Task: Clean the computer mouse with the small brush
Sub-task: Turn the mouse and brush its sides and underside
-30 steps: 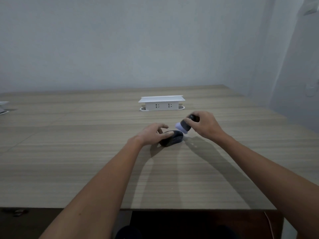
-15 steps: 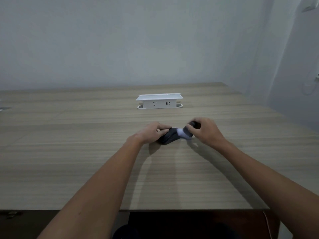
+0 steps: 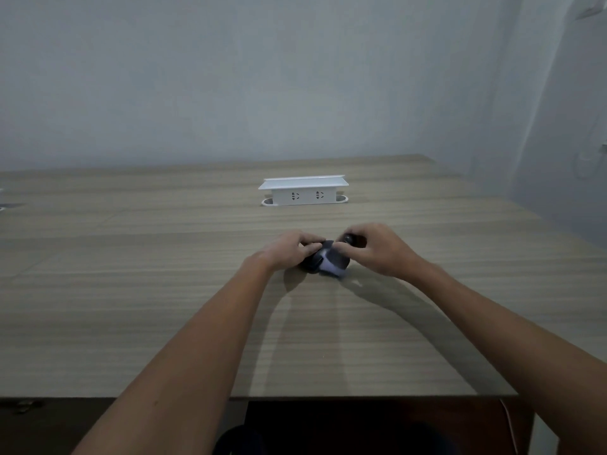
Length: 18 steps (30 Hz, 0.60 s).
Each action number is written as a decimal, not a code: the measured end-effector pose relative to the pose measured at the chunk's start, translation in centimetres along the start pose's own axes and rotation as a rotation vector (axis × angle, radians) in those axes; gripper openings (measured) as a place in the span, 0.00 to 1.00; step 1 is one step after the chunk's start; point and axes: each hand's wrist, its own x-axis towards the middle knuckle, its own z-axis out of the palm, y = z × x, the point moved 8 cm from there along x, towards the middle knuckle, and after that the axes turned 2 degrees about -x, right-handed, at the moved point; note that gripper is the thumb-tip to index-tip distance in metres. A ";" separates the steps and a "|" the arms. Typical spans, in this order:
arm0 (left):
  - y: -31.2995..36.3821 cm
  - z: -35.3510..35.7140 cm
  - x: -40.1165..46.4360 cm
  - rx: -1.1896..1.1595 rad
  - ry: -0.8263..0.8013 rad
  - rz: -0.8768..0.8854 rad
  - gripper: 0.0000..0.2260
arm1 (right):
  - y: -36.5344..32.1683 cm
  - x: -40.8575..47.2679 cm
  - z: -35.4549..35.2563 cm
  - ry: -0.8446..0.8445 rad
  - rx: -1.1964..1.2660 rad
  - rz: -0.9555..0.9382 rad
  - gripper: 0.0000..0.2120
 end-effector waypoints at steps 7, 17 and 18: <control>0.2 0.0 -0.2 -0.016 0.012 -0.012 0.16 | 0.7 0.3 -1.6 0.123 0.007 0.052 0.08; 0.6 -0.1 -0.4 -0.033 -0.001 -0.012 0.17 | 0.2 0.2 -1.1 0.074 0.089 0.041 0.07; 0.6 -0.1 -0.4 -0.039 -0.008 -0.009 0.16 | -0.3 0.2 -0.4 0.015 0.127 0.029 0.08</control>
